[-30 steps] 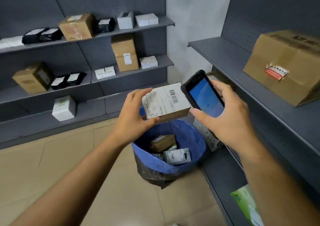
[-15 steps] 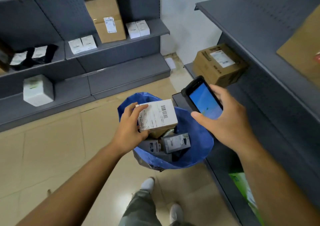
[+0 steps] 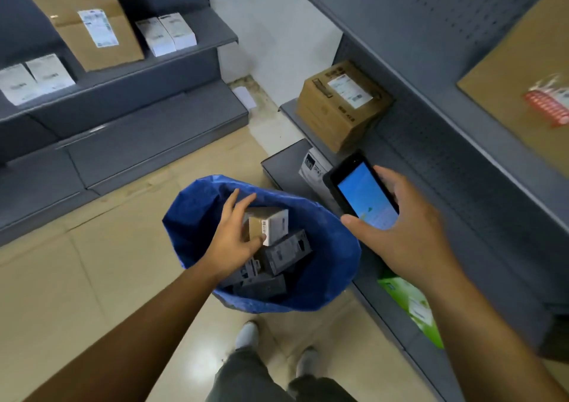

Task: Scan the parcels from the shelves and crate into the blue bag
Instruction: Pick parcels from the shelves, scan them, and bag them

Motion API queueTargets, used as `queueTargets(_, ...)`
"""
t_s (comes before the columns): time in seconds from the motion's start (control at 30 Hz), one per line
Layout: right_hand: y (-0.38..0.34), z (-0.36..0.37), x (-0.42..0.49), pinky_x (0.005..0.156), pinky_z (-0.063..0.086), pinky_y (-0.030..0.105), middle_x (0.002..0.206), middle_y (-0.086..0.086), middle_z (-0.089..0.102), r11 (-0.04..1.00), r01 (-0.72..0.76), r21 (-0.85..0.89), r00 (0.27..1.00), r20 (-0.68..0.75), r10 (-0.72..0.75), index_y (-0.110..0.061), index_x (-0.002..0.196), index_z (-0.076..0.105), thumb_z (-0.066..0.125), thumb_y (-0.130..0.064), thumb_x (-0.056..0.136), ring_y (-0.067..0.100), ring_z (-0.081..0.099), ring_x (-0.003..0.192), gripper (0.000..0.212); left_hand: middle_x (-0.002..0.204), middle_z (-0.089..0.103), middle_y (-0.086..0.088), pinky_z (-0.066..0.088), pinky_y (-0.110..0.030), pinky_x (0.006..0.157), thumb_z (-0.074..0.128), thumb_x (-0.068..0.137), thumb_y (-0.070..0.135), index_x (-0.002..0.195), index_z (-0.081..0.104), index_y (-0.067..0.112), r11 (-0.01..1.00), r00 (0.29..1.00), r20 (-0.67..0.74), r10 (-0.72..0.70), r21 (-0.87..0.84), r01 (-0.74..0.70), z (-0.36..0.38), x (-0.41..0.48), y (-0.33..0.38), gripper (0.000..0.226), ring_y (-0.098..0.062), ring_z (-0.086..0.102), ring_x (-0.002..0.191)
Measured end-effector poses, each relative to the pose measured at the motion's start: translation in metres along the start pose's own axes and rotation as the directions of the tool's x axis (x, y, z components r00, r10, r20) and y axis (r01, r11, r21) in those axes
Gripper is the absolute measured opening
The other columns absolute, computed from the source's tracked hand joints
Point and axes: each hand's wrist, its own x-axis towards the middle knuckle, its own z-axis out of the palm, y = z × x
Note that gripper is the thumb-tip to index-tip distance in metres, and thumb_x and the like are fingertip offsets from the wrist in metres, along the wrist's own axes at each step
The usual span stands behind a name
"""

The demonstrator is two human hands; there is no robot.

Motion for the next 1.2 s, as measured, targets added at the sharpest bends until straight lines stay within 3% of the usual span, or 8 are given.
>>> queueTargets(0.1, -0.001, -0.005, -0.008, 0.084, 0.045, 0.019, 0.129, -0.015, 0.056, 0.999, -0.048, -0.027, 0.998, -0.036, 0.047, -0.038, 0.141, 0.042, 0.083, -0.046, 0.068, 0.007, 0.055, 0.116, 0.084, 0.169, 0.009, 0.011, 0.037, -0.051, 0.118, 0.074, 0.085, 0.028, 0.154, 0.031, 0.041, 0.996, 0.996, 0.020, 0.085, 0.011, -0.085, -0.005, 0.008, 0.021, 0.083, -0.015, 0.017, 0.155)
queueTargets(0.3, -0.002, -0.031, -0.040, 0.084, 0.043, 0.019, 0.132, -0.016, 0.052, 0.996, -0.091, 0.000, 0.986, -0.141, 0.090, -0.039, 0.143, 0.040, 0.083, -0.047, 0.069, 0.005, 0.051, 0.118, 0.086, 0.166, 0.025, 0.016, 0.035, -0.050, 0.121, 0.061, 0.089, 0.038, 0.151, 0.037, 0.042, 0.949, 0.945, 0.115, 0.306, -0.113, -0.294, -0.005, 0.002, 0.119, 0.066, -0.002, 0.024, 0.152)
queueTargets(0.47, 0.011, -0.079, -0.090, 0.092, 0.049, 0.028, 0.132, -0.016, 0.052, 0.996, -0.072, 0.049, 0.953, -0.291, 0.084, -0.037, 0.143, 0.041, 0.083, -0.047, 0.068, 0.005, 0.051, 0.118, 0.087, 0.162, 0.035, 0.014, 0.034, -0.050, 0.120, 0.059, 0.092, 0.037, 0.152, 0.037, 0.037, 0.869, 0.853, 0.186, 0.487, -0.197, -0.453, 0.021, -0.023, 0.214, 0.064, -0.007, 0.031, 0.150)
queueTargets(0.63, 0.041, -0.138, -0.166, 0.088, 0.042, 0.017, 0.131, -0.018, 0.051, 0.994, -0.090, 0.054, 0.894, -0.436, 0.105, -0.039, 0.142, 0.040, 0.081, -0.051, 0.069, 0.001, 0.048, 0.118, 0.085, 0.160, 0.037, 0.014, 0.035, -0.051, 0.120, 0.059, 0.093, 0.035, 0.152, 0.036, 0.038, 0.767, 0.719, 0.269, 0.641, -0.205, -0.608, 0.080, -0.072, 0.297, 0.064, -0.007, 0.033, 0.149)
queueTargets(0.7, 0.057, -0.163, -0.203, 0.093, 0.044, 0.020, 0.132, -0.019, 0.051, 0.993, -0.107, 0.052, 0.859, -0.498, 0.118, -0.039, 0.141, 0.041, 0.081, -0.052, 0.068, 0.000, 0.048, 0.119, 0.084, 0.159, 0.039, 0.014, 0.035, -0.053, 0.119, 0.059, 0.092, 0.035, 0.152, 0.036, 0.037, 0.732, 0.665, 0.310, 0.680, -0.224, -0.644, 0.112, -0.096, 0.323, 0.064, -0.008, 0.035, 0.148)
queueTargets(0.83, 0.093, -0.212, -0.287, 0.086, 0.034, 0.004, 0.132, -0.024, 0.048, 0.984, -0.169, 0.050, 0.791, -0.589, 0.166, -0.040, 0.141, 0.040, 0.080, -0.054, 0.069, -0.006, 0.043, 0.117, 0.084, 0.157, 0.041, 0.012, 0.038, -0.053, 0.117, 0.059, 0.092, 0.039, 0.154, 0.037, 0.029, 0.680, 0.567, 0.392, 0.724, -0.266, -0.684, 0.184, -0.150, 0.368, 0.067, -0.009, 0.037, 0.147)
queueTargets(0.93, 0.121, -0.244, -0.356, 0.090, 0.037, 0.017, 0.133, -0.021, 0.049, 0.967, -0.249, 0.054, 0.724, -0.652, 0.223, -0.040, 0.141, 0.039, 0.079, -0.057, 0.068, 0.001, 0.046, 0.121, 0.085, 0.156, 0.043, 0.012, 0.040, -0.051, 0.116, 0.059, 0.091, 0.041, 0.154, 0.037, 0.029, 0.625, 0.475, 0.437, 0.764, -0.314, -0.715, 0.242, -0.193, 0.395, 0.068, -0.010, 0.040, 0.146)
queueTargets(1.2, 0.187, -0.291, -0.554, 0.100, 0.040, 0.022, 0.135, -0.023, 0.048, 0.880, -0.447, 0.159, 0.451, -0.810, 0.375, -0.039, 0.143, 0.039, 0.079, -0.057, 0.067, -0.001, 0.044, 0.125, 0.088, 0.143, 0.057, 0.011, 0.047, -0.043, 0.110, 0.058, 0.089, 0.042, 0.150, 0.045, 0.028, 0.577, 0.257, 0.568, 0.782, -0.501, -0.645, 0.414, -0.332, 0.441, 0.064, -0.010, 0.052, 0.135)
